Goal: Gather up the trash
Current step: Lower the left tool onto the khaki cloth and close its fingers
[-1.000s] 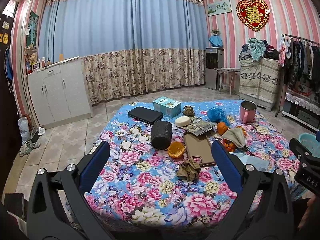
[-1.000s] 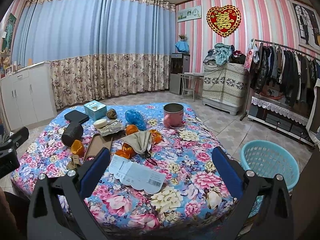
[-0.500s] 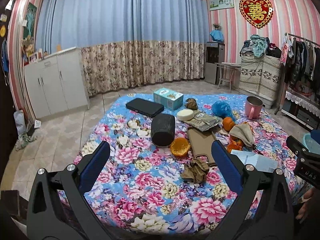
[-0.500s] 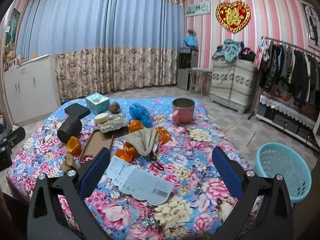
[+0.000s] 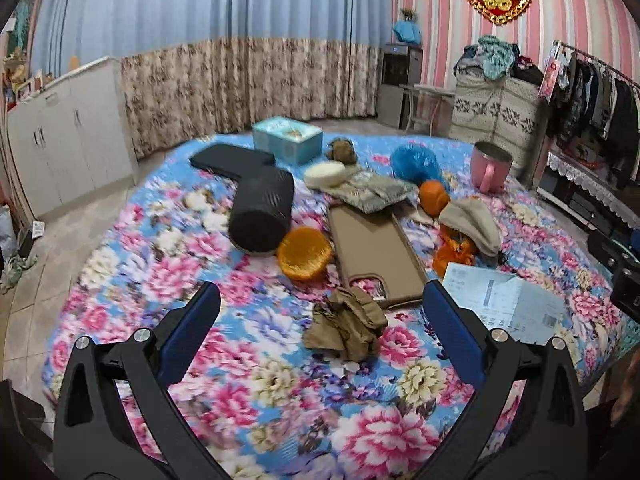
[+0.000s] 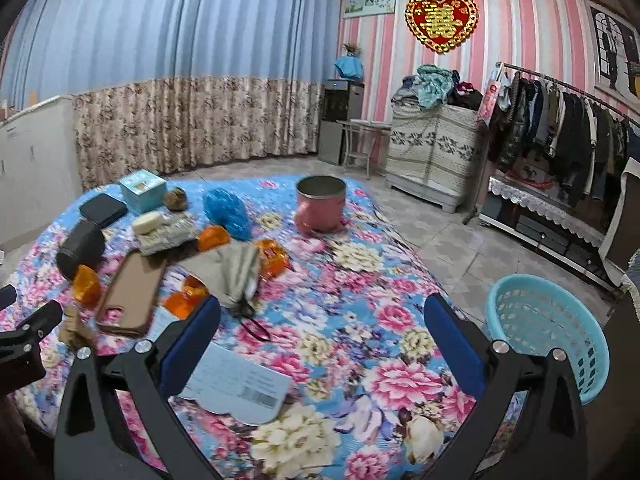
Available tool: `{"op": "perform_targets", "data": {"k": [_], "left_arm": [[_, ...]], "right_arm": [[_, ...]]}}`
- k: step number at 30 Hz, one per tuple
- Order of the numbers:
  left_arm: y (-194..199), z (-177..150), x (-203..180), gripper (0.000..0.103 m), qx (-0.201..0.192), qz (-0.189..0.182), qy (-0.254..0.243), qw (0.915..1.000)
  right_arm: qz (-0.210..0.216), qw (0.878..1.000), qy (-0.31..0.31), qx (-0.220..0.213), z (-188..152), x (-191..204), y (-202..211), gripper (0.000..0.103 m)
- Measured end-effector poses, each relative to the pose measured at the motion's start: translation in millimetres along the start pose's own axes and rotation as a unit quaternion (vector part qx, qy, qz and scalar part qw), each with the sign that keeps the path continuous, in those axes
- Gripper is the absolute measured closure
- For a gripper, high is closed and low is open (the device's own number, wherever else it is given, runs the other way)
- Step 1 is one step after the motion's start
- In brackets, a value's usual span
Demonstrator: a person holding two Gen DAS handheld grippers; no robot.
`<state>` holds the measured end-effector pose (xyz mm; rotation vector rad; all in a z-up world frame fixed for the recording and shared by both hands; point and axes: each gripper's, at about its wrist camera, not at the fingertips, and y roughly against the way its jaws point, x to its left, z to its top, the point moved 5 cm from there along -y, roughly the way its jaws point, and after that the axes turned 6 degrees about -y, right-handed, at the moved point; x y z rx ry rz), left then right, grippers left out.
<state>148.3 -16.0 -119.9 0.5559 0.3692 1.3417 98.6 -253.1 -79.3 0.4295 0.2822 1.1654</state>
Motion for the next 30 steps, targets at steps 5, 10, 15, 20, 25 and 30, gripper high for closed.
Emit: {"op": "perform_targets", "data": {"k": [5, 10, 15, 20, 25, 30], "left_arm": [[-19, -5, -9, 0.005, 0.015, 0.003, -0.022, 0.9996], [-28, -9, -11, 0.005, 0.025, -0.013, -0.014, 0.9995], [-34, -11, -15, 0.022, 0.034, -0.030, -0.009, 0.9989], [-41, -15, -18, 0.050, 0.049, -0.046, -0.011, 0.9977], [-41, -16, -16, 0.058, 0.047, -0.047, -0.005, 0.9978], [-39, -15, -13, 0.061, 0.046, -0.036, -0.008, 0.9983]], "right_arm": [[0.003, 1.000, -0.007, 0.024, -8, -2, -13, 0.004], [0.005, 0.999, -0.007, 0.033, -14, 2, -16, 0.004], [0.007, 0.999, -0.006, 0.037, -17, 4, -17, 0.004], [0.011, 0.999, -0.006, 0.039, -17, 5, -17, 0.004], [0.013, 0.999, -0.004, 0.039, -17, 6, -16, 0.004], [0.015, 0.999, -0.004, 0.043, -18, 6, -18, 0.004]]}}
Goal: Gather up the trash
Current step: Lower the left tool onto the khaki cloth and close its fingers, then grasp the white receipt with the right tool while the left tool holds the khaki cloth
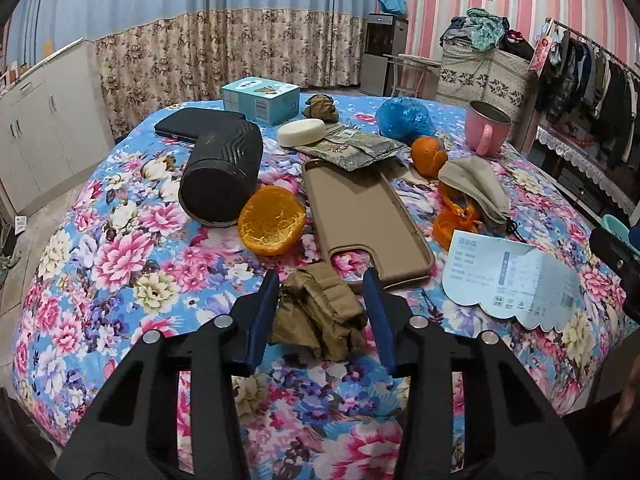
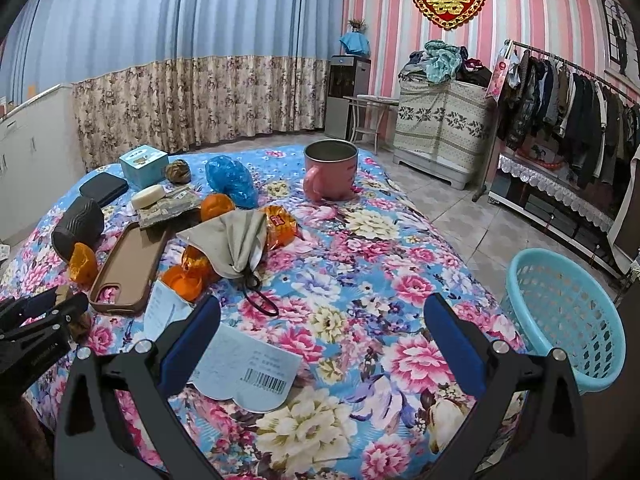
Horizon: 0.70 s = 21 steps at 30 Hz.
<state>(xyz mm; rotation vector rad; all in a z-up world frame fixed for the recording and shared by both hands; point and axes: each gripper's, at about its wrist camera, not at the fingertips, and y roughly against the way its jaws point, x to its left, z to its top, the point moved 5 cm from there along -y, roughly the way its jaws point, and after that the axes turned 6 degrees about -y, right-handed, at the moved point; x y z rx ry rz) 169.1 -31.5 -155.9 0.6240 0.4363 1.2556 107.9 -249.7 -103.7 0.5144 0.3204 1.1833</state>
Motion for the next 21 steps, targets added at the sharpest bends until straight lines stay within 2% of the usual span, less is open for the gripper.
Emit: {"op": "perform_targets", "data": {"k": [13, 21], "left_arm": [[22, 8, 7, 0.063, -0.010, 0.021, -0.005, 0.9997], [32, 12, 15, 0.063, -0.016, 0.040, -0.005, 0.9991]], "right_arm": [[0.023, 0.999, 0.029, 0.017, -15, 15, 5, 0.004], [0.019, 0.999, 0.046, 0.020, -22, 22, 10, 0.004]]}}
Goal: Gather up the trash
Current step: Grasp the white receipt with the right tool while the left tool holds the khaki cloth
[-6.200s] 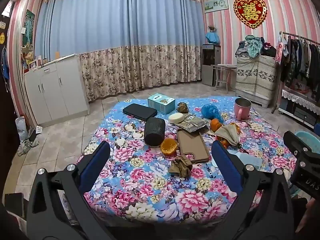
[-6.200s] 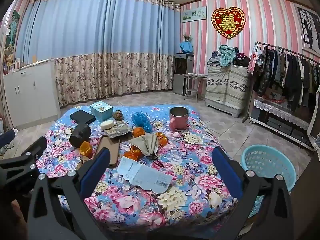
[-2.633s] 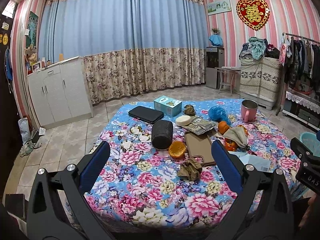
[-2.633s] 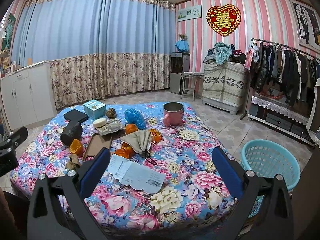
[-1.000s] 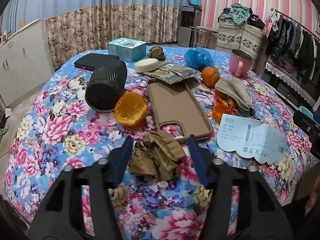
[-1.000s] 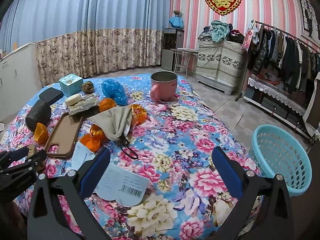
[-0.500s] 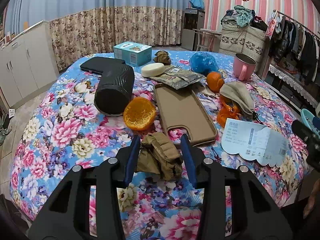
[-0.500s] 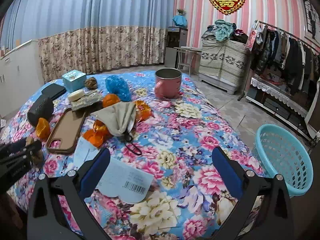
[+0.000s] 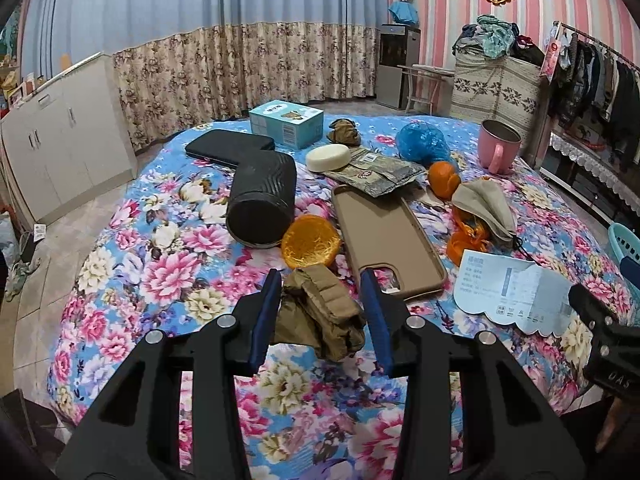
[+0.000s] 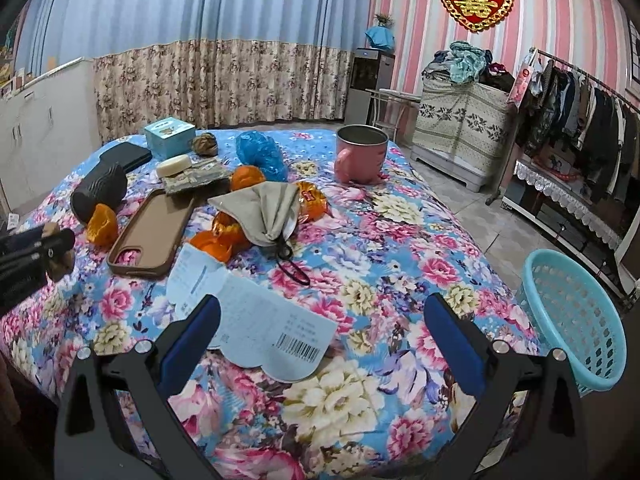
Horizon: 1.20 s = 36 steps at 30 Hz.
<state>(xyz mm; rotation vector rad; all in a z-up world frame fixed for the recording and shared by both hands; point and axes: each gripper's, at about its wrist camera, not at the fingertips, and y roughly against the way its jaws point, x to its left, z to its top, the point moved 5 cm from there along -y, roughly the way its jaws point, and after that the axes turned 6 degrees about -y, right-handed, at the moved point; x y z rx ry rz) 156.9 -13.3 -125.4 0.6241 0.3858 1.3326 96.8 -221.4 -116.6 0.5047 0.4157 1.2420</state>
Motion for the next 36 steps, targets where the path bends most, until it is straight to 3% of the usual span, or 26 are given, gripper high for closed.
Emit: {"op": "perform_targets", "data": {"k": [29, 36], "left_arm": [[1, -1, 19, 0.063, 0.003, 0.007, 0.023, 0.9997], [-2, -3, 19, 0.063, 0.007, 0.009, 0.025, 0.9996]], "right_arm": [[-0.003, 0.997, 0.058, 0.057, -26, 35, -28, 0.004], [0.001, 0.997, 0.046, 0.060, -12, 32, -41, 0.004]]}}
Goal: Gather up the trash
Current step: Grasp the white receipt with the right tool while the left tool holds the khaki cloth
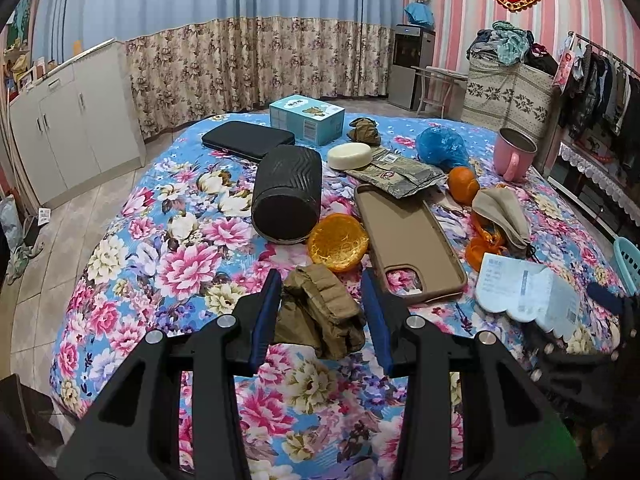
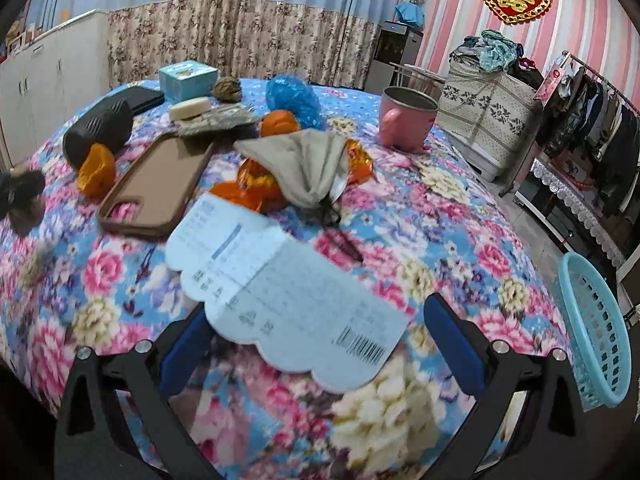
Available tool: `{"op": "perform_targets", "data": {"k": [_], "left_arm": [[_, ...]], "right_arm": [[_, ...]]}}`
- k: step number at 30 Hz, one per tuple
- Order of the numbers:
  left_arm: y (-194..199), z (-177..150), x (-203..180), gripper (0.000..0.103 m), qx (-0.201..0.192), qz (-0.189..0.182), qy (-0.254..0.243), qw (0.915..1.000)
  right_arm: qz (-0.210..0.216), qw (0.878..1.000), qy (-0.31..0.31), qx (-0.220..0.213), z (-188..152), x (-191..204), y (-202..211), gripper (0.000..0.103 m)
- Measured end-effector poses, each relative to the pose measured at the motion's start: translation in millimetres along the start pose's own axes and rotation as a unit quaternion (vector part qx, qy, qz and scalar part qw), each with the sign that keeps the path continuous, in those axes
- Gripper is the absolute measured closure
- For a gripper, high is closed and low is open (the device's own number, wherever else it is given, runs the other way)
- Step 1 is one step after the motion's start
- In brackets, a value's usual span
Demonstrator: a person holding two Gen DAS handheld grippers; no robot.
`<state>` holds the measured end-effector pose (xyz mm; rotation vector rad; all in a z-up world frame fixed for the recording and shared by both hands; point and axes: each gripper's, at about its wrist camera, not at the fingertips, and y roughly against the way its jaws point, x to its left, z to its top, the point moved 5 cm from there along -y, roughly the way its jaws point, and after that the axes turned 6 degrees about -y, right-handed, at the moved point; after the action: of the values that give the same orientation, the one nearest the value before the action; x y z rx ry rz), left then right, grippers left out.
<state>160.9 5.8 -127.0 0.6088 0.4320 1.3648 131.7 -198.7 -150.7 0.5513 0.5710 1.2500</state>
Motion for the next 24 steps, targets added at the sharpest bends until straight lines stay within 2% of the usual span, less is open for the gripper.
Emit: {"op": "perform_targets", "data": {"k": [2, 3, 10, 12, 13, 16, 24], "left_arm": [[-1, -1, 1, 0.063, 0.002, 0.001, 0.001, 1.0000], [-1, -1, 1, 0.063, 0.003, 0.001, 0.001, 1.0000], [-4, 0, -1, 0.063, 0.005, 0.001, 0.002, 1.0000], [-5, 0, -3, 0.063, 0.006, 0.001, -0.002, 1.0000], [-6, 0, -3, 0.063, 0.008, 0.000, -0.002, 1.0000], [-5, 2, -4, 0.063, 0.010, -0.002, -0.002, 0.9999], [16, 29, -25, 0.063, -0.015, -0.009, -0.023, 0.9996]], "right_arm": [[0.010, 1.000, -0.004, -0.010, 9, -4, 4, 0.005], [0.016, 1.000, -0.005, -0.011, 12, -6, 4, 0.009], [0.081, 0.996, -0.020, 0.029, 24, -12, -10, 0.067], [0.097, 0.994, -0.024, 0.040, 23, -12, -12, 0.077], [0.102, 0.994, -0.024, 0.042, 24, -12, -11, 0.086], [0.121, 0.991, -0.032, 0.039, 31, -18, -4, 0.099], [0.158, 0.984, -0.073, 0.026, 44, -62, 12, 0.102]]}}
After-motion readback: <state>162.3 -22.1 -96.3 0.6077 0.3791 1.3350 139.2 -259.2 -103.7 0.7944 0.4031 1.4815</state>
